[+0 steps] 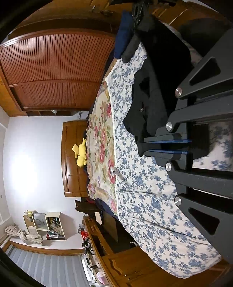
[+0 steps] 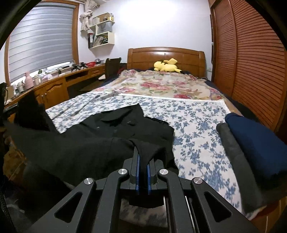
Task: Fold large clothes
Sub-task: 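Lift the hem with the left tool and fold it toward the collar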
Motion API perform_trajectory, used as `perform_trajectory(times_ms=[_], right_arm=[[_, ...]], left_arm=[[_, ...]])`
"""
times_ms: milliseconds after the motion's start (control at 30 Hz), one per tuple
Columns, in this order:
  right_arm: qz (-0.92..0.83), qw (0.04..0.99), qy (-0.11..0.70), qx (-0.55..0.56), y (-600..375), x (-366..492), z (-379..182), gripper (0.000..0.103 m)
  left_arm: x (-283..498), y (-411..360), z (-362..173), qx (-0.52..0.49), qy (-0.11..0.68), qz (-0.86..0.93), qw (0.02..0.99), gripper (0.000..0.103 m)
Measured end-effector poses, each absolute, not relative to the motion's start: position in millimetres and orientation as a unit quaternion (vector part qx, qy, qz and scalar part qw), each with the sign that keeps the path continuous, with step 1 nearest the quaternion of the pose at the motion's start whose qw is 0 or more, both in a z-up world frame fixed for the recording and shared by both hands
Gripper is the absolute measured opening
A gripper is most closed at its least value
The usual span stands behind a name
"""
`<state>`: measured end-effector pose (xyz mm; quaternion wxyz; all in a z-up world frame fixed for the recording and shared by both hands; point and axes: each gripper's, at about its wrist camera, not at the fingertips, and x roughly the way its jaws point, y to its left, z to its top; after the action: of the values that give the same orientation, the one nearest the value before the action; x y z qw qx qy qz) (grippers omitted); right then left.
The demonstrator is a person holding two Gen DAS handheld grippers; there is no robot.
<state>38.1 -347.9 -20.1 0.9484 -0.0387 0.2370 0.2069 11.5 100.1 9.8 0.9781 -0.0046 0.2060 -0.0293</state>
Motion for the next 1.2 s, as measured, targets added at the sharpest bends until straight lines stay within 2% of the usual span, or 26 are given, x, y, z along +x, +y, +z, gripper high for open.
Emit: perform_trajectory(times_ms=[367,533,800,1000,1100,1200], right_arm=[[0.174,0.963,0.203,0.022,-315,181,-17,0.006],[0.156,0.960,0.221,0.074,-303,240,-34,0.006],[0.135,0.954,0.254,0.083,-285,300,-47,0.006],[0.125,0.953,0.271,0.048,-267,317,-49,0.006],[0.125,0.951,0.281,0.031,-260,316,-49,0.011],[0.128,0.948,0.290,0.024,-259,318,-48,0.018]], left_arm=[[127,112,10,-0.034,0.186,0.003,0.982,0.006],[173,116,1,-0.031,0.193,0.004,0.981,0.006],[232,114,-15,-0.024,0.215,-0.009,0.976,0.007],[253,116,-31,-0.034,0.245,-0.014,0.969,0.007],[258,113,-40,-0.026,0.258,-0.014,0.966,0.014],[256,110,-46,-0.009,0.266,-0.010,0.964,0.029]])
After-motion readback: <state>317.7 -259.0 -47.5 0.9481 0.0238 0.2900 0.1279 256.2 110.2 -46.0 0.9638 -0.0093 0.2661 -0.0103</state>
